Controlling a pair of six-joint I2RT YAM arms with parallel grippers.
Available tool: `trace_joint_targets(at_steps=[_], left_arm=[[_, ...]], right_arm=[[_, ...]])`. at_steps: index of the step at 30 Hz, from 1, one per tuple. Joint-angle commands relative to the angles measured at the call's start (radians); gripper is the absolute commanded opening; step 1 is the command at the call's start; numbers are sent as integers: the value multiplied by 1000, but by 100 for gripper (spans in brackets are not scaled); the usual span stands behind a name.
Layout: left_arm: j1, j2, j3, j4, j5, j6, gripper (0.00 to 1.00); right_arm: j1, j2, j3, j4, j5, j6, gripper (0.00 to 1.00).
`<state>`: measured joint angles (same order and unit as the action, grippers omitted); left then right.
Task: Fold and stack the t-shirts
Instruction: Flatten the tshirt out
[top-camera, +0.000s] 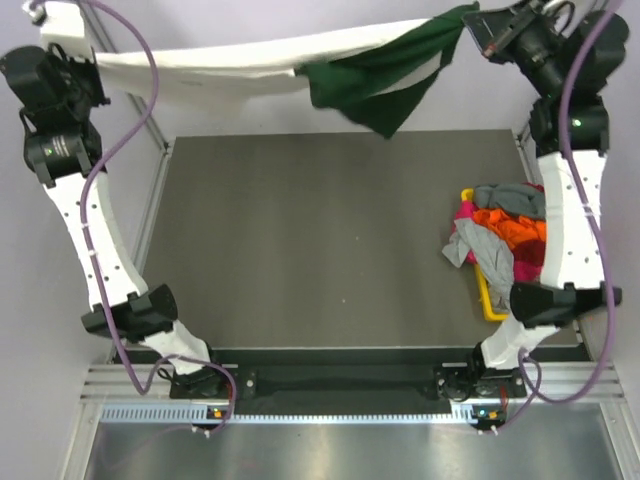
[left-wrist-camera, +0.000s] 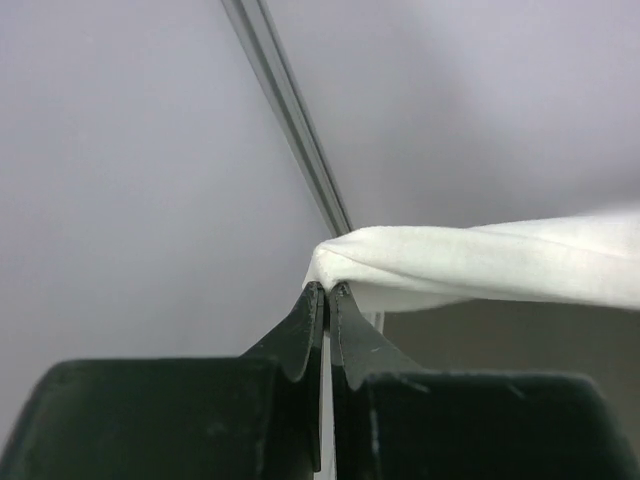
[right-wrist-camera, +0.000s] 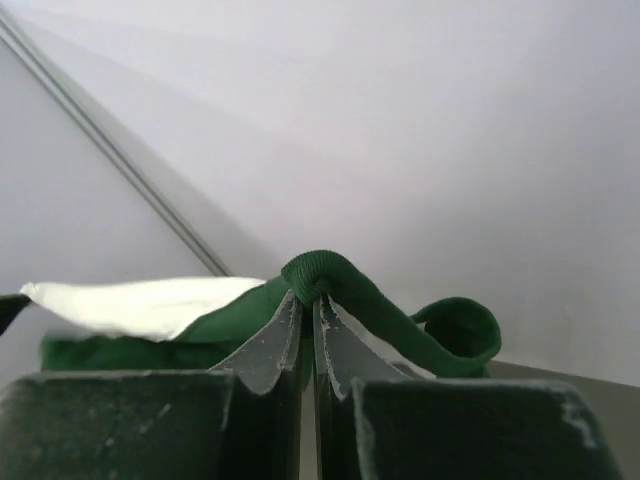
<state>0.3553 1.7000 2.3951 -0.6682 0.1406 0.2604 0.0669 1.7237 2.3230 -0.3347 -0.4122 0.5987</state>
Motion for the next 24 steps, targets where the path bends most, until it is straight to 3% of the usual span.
trace_joint_targets(at_steps=[1, 2, 5, 10, 14, 19, 24], left_arm=[[8, -133, -278, 137, 61, 25, 0], [7, -170, -360, 157, 89, 63, 0], [8, -353, -688, 231, 173, 158, 0], [5, -480, -1170, 222, 231, 344, 0], [5, -517, -1433, 187, 254, 508, 0], [5, -487, -1649, 234, 209, 572, 0], [5, -424, -1656, 202, 166, 565, 0]], right_arm=[[-22, -142, -167, 102, -60, 13, 0], [-21, -200, -245, 106, -80, 0, 0], [-21, -336, -712, 202, -96, 6, 0], [-19, -504, -1192, 299, -91, 1, 0], [5, -544, -1503, 388, -89, 1, 0], [27, -411, -1567, 438, -71, -52, 0], [25, -170, -1375, 390, -4, -105, 0]])
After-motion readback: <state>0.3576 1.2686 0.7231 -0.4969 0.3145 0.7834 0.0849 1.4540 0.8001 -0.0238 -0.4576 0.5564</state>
